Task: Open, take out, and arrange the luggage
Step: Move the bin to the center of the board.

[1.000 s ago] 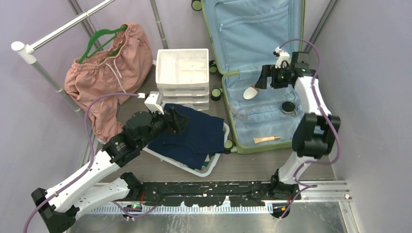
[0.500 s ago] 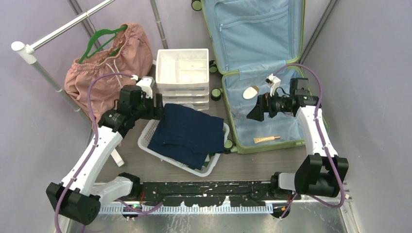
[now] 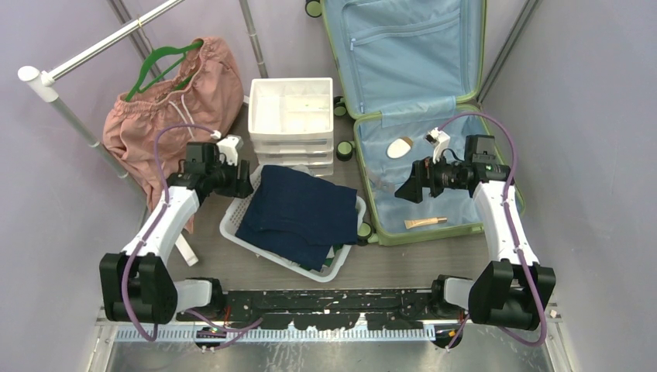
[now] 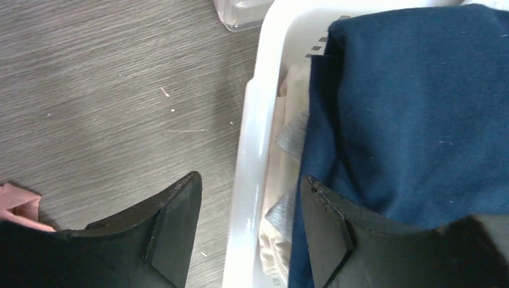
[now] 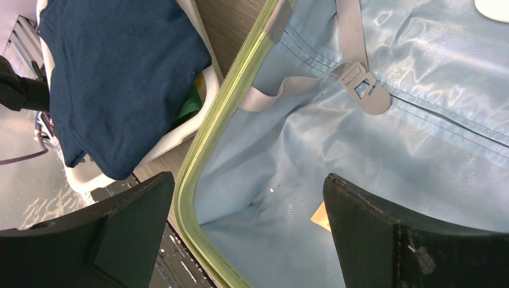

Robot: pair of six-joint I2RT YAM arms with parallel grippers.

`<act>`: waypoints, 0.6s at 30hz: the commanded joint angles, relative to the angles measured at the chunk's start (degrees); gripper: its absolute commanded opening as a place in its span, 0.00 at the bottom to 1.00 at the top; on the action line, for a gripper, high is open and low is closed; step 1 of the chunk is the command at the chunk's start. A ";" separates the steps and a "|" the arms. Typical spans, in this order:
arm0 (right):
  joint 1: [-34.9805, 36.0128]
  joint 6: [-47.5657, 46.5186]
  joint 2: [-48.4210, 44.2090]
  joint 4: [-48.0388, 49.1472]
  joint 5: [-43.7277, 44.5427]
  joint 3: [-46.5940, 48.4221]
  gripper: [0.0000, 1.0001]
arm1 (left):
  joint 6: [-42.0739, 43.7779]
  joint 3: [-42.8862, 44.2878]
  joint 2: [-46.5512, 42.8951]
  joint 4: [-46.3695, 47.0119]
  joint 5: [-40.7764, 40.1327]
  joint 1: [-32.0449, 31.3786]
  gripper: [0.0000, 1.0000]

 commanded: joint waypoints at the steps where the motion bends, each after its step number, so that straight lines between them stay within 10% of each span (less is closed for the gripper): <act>1: -0.30 0.06 -1.89 2.92 -1.61 -0.59 1.00 | 3.37 0.19 2.81 5.96 9.02 2.66 0.60; 18: -1.00 0.16 -3.03 3.63 -1.74 -1.76 1.00 | 6.87 -2.19 -0.77 -3.33 8.37 3.15 0.19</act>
